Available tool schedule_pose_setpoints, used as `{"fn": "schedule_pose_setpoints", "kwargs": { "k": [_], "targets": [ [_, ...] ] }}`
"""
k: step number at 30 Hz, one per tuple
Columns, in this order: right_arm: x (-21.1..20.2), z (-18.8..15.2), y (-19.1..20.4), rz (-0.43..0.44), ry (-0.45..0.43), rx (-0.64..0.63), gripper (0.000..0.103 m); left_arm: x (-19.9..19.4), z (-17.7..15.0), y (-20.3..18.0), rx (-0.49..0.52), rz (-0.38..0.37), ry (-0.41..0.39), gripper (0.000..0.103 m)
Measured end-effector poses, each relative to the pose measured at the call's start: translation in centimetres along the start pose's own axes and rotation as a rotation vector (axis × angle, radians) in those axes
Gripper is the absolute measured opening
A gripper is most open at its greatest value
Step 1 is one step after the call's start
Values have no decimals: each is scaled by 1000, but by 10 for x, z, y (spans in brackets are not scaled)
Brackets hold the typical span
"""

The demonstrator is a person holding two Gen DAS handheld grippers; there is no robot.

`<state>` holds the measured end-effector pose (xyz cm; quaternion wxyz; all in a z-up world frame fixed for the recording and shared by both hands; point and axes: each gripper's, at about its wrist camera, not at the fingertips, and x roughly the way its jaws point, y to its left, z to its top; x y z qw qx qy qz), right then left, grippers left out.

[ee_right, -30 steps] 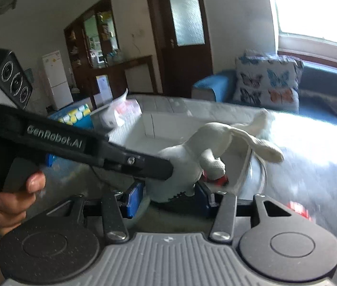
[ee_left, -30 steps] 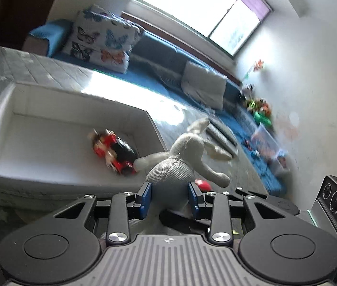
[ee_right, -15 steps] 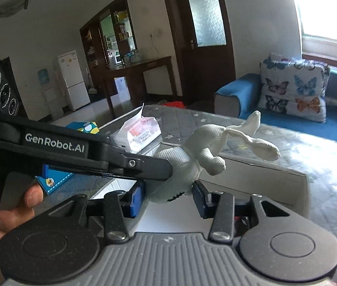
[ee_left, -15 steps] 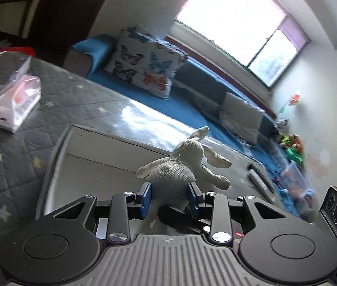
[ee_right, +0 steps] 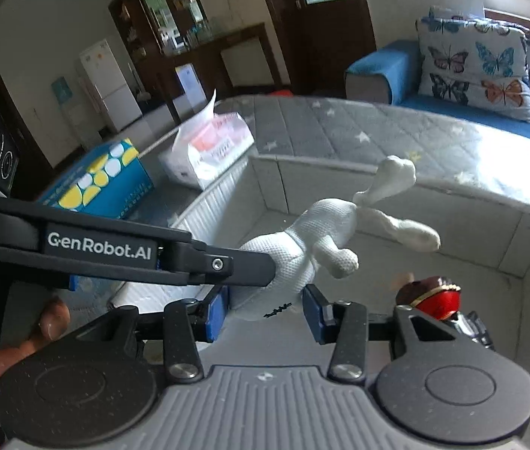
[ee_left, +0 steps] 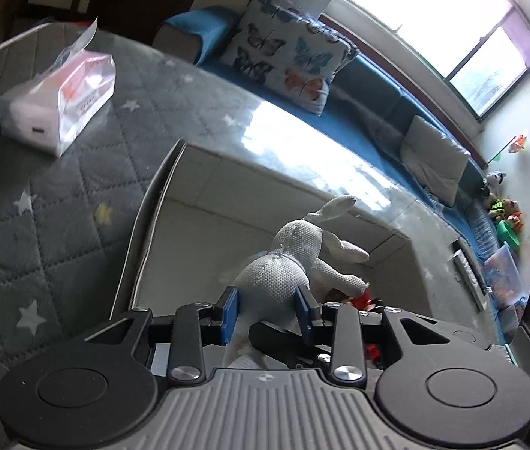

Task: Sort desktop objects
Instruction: 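Lower the rabbit into the white box and open the left tool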

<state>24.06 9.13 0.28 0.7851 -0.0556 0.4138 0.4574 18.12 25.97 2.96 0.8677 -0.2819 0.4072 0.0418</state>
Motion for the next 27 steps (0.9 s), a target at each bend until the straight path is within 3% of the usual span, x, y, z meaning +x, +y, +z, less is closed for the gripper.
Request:
{"fn": "schedule_pose_setpoints", "kwargs": {
  "k": [5, 11, 19, 22, 25, 27],
  "targets": [
    [6, -3, -3, 19, 27, 21, 45, 5, 0, -1, 17, 26, 14, 37],
    [-8, -7, 2, -11, -1, -12, 46, 15, -2, -8, 59, 86, 21, 38],
    [-36, -13, 6, -34, -50, -57, 46, 13, 0, -8, 35, 84, 24, 36],
    [-52, -20, 5, -34, -79, -59, 46, -4, -4, -13, 43, 63, -17, 36],
    [-74, -31, 6, -42, -116, -80, 55, -25, -12, -25, 79, 55, -75, 36],
    [-93, -43, 6, -60, -144, -98, 56, -39, -21, -35, 112, 44, -113, 36]
  ]
}}
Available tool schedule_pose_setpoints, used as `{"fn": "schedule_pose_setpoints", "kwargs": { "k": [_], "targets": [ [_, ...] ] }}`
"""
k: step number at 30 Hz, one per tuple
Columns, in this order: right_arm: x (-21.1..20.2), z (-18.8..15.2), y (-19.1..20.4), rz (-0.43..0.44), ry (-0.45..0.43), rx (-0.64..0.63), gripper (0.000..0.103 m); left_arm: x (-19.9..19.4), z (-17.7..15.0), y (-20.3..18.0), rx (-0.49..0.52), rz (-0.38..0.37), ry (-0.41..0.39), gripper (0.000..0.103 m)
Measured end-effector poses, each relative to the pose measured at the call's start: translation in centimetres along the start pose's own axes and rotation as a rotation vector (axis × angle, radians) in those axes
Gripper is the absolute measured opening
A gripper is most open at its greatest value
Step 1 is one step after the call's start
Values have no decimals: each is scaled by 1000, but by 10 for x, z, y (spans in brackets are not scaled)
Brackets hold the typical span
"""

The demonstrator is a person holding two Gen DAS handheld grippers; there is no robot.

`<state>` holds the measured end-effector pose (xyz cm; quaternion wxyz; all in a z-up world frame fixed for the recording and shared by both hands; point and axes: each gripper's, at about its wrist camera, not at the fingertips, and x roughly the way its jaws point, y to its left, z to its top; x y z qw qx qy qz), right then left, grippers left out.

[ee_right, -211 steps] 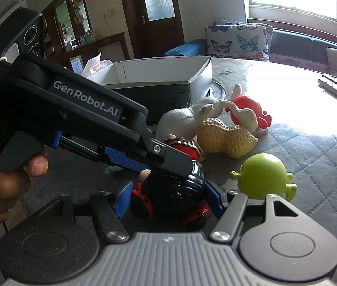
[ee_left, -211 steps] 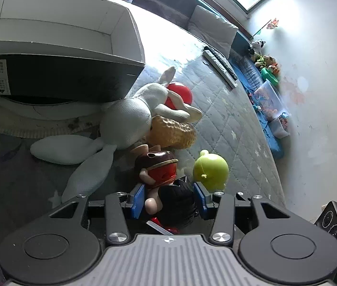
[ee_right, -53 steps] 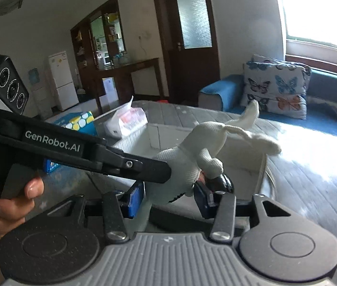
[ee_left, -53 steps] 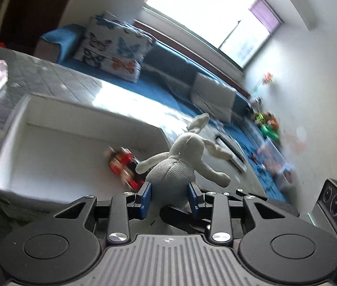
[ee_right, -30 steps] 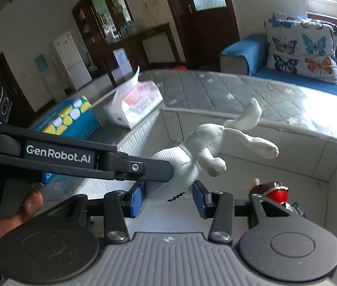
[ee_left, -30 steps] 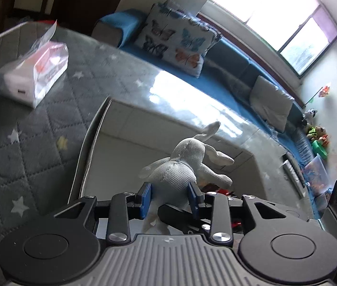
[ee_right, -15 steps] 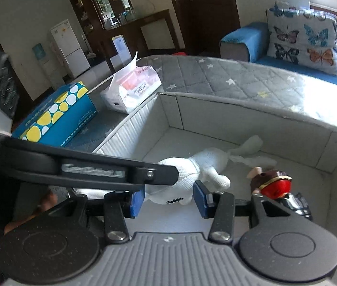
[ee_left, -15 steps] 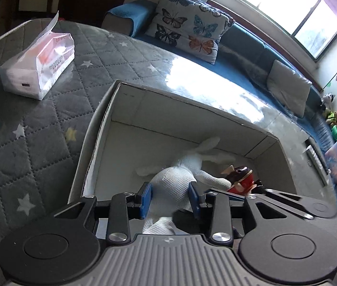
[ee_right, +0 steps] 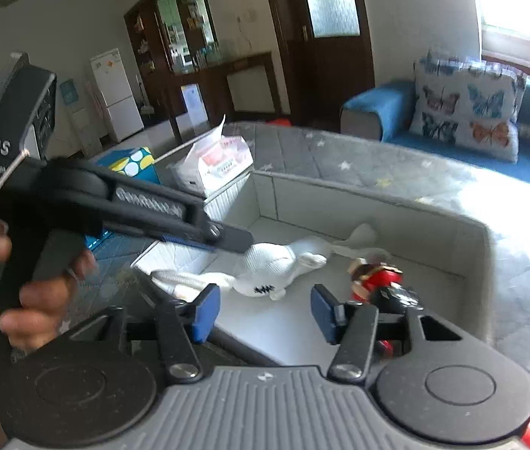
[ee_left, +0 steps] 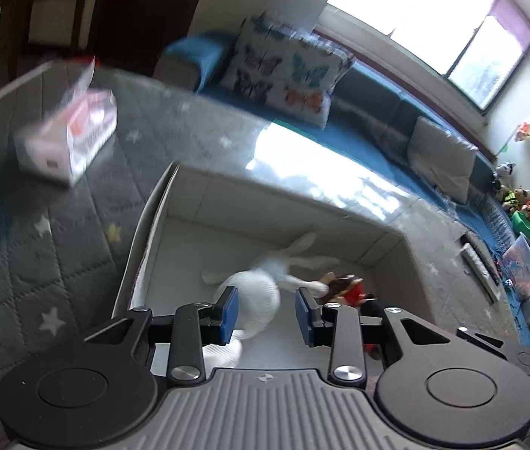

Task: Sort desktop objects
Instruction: 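Move the left tool to the green alien toy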

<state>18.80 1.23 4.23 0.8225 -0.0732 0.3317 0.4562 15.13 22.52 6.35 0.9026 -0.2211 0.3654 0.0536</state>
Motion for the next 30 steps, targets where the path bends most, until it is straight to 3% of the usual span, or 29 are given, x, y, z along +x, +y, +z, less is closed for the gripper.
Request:
{"fn": "schedule_pose_setpoints", "kwargs": {
  "k": [2, 6, 8, 14, 18, 22, 30],
  "targets": [
    [-23, -11, -3, -13, -25, -7, 66, -13, -10, -11, 19, -37, -25, 36],
    [-70, -39, -11, -71, -64, -7, 72, -26, -32, -35, 52, -131, -28, 36],
    [-90, -54, -15, -111, -68, -6, 80, -28, -43, -48, 79, -160, -16, 36],
    [-133, -102, -25, -227, -60, -11, 84, -26, -81, -86, 134, -249, 37, 36],
    [-148, -126, -34, -291, -52, 11, 88, -14, -106, -108, 162, -295, 89, 36],
    [-152, -145, -43, -293, -29, 40, 88, -1, -123, -127, 188, -340, 142, 36],
    [-142, -159, -54, -301, -19, 69, 91, 12, -137, -147, 210, -355, 204, 36]
  ]
}}
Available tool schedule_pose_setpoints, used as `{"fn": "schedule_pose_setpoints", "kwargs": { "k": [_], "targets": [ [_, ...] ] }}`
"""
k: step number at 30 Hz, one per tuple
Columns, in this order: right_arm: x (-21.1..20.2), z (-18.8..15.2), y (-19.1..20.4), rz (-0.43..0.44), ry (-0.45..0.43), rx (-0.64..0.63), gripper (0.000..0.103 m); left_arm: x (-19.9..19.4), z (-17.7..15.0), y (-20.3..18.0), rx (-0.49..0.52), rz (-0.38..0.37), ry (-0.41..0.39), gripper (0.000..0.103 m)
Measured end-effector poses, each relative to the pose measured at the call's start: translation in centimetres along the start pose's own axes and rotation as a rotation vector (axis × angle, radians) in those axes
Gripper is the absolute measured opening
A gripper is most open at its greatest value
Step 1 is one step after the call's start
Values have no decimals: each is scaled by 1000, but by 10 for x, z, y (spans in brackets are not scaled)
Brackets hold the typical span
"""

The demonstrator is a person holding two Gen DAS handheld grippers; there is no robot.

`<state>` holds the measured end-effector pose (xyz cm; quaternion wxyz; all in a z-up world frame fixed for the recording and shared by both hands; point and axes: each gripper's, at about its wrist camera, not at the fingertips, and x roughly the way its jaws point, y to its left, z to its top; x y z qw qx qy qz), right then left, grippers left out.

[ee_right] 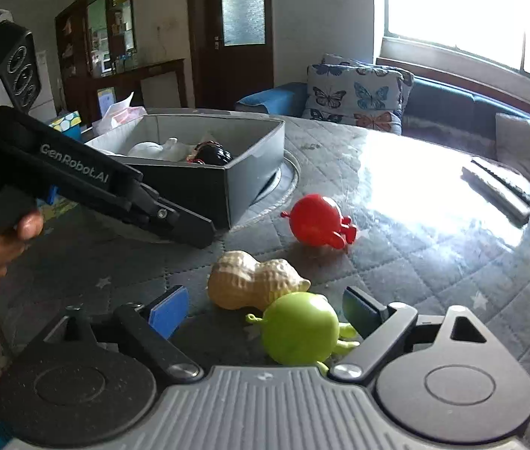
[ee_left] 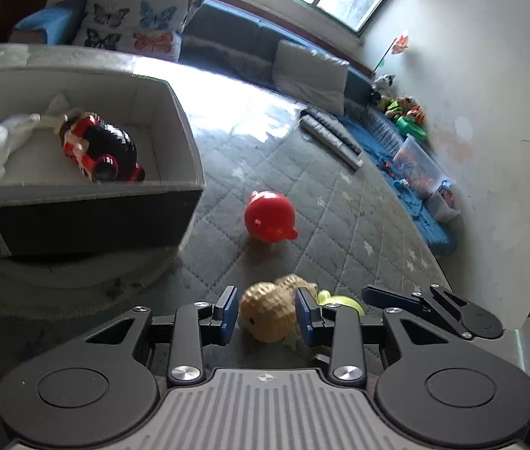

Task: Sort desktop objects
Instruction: 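Move the left tool to the green alien toy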

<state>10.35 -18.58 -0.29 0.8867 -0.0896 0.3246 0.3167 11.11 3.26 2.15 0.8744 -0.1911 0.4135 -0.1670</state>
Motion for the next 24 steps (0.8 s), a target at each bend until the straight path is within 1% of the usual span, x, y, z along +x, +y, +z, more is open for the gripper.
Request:
{"fn": "schedule_pose_setpoints", "kwargs": {
  "k": [1, 5, 8, 12, 14, 18, 24],
  "targets": [
    [1, -2, -2, 1, 4, 7, 91, 1, -1, -2, 16, -18, 5, 36],
    [6, -11, -12, -3, 19, 29, 91, 4, -5, -16, 45, -40, 17, 36],
    [8, -15, -18, -10, 17, 45, 91, 13, -7, -25, 57, -72, 44, 36],
    [9, -19, -24, 3, 24, 64, 90, 26, -9, -35, 59, -94, 83, 36],
    [8, -21, -26, 10, 26, 70, 88, 31, -9, -39, 54, -91, 101, 36],
    [6, -23, -29, 26, 20, 89, 86, 42, -9, -40, 25, -82, 127, 36],
    [5, -26, -36, 35, 10, 128, 82, 49, -9, -40, 0, -77, 144, 36]
  ]
}}
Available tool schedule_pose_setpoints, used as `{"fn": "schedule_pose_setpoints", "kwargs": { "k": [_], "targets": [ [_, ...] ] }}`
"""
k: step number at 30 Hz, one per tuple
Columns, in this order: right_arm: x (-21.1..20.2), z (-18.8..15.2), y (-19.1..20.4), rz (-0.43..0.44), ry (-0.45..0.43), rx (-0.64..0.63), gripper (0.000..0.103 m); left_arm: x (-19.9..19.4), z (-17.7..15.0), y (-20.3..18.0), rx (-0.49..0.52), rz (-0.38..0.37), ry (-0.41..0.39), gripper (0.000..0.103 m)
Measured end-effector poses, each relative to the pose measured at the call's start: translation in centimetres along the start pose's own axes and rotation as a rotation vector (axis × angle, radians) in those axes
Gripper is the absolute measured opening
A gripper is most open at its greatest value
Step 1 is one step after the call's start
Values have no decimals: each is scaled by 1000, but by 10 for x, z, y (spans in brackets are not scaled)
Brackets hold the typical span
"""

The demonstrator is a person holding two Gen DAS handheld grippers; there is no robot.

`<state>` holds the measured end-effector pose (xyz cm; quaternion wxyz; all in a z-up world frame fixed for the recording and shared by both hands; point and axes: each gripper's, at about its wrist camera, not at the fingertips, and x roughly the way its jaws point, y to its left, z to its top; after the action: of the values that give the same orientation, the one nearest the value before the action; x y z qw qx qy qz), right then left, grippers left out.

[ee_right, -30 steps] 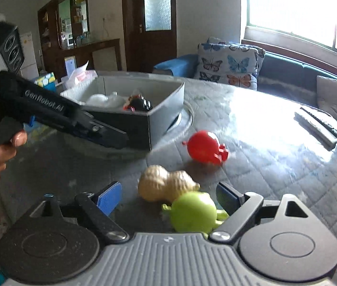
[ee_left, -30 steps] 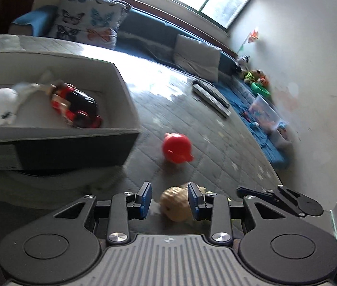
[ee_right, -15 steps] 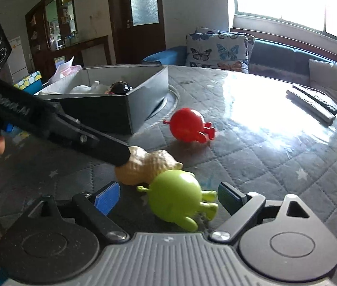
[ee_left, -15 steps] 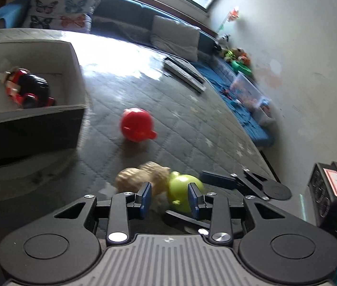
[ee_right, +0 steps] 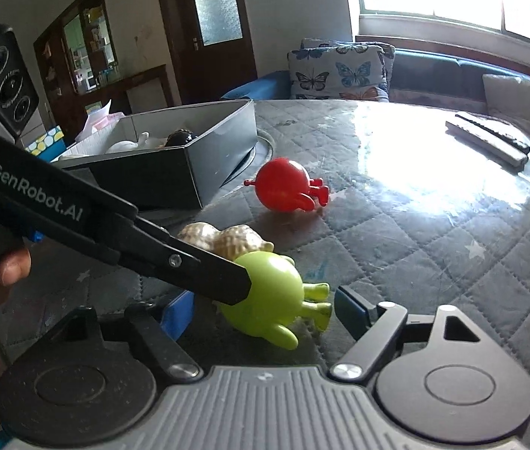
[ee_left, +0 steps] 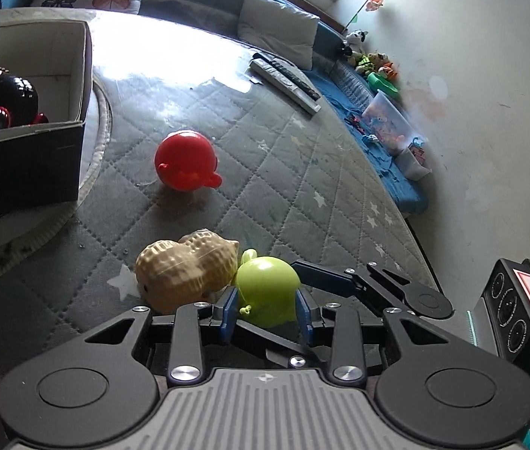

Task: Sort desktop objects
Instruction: 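Move the left tool to the green alien toy, then close the left tool on the green alien toy and lift it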

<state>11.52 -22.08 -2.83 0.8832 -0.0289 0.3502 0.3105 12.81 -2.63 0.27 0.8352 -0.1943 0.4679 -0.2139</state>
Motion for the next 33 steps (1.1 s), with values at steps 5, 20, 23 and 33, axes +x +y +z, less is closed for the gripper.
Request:
{"fn": "schedule_pose_setpoints", "kwargs": {
  "k": [5, 20, 23, 33],
  "targets": [
    [-1, -3, -4, 13, -5, 20, 77, 3, 1, 2, -23, -12, 4, 37],
    [-6, -13, -19, 43, -43, 69, 67, 6, -1, -12, -40, 33, -3, 39],
    [-7, -15, -21, 56, -52, 72, 67, 7, -2, -16, -44, 51, -10, 39],
    [-9, -18, -23, 89, -69, 59, 68, 7, -8, -26, -74, 109, -31, 39]
  ]
}}
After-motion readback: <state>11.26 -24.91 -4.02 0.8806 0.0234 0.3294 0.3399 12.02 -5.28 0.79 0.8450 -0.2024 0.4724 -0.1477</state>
